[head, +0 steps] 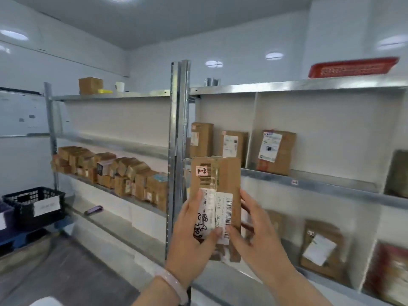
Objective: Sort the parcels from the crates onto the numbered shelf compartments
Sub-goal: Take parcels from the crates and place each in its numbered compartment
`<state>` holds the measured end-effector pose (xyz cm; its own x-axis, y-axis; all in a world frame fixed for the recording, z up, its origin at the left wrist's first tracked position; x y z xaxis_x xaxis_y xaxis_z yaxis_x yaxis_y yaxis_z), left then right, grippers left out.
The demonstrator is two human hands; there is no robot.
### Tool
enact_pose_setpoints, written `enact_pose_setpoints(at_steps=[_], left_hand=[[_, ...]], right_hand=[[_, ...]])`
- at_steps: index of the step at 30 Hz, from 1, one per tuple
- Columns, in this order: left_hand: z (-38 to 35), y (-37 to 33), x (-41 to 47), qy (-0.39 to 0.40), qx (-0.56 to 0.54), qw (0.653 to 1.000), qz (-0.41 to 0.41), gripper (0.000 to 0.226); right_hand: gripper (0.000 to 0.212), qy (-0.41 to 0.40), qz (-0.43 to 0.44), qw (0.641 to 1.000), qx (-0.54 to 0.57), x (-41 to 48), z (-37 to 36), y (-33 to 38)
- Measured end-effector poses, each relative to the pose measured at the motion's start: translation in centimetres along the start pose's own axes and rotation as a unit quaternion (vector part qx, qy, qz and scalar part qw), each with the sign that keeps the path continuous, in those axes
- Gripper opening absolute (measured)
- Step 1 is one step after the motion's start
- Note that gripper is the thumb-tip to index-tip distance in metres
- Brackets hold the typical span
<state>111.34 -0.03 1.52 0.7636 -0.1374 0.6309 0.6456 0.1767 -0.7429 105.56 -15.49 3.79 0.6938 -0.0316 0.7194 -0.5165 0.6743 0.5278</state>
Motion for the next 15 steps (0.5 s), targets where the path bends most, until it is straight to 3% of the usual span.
enact_pose_setpoints(at_steps=[15], left_hand=[[-22.1, -1.6, 12.1, 0.126, -0.102, 0.984, -0.078, 0.089]], right_hand=[[0.080, -0.086, -0.048, 0.962, -0.255, 3.8, 14.3, -12.5]])
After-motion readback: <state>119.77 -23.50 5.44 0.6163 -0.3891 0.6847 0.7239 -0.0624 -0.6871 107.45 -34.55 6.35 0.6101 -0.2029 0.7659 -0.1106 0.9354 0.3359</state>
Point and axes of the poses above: each hand's wrist, its own x-axis towards the middle knuckle, its own z-axis out of the back of the hand, y = z × x, the point moved 8 cm from there along x, towards the middle knuckle, and after that the axes turned 7 degrees about z, right-handed, at the moved point
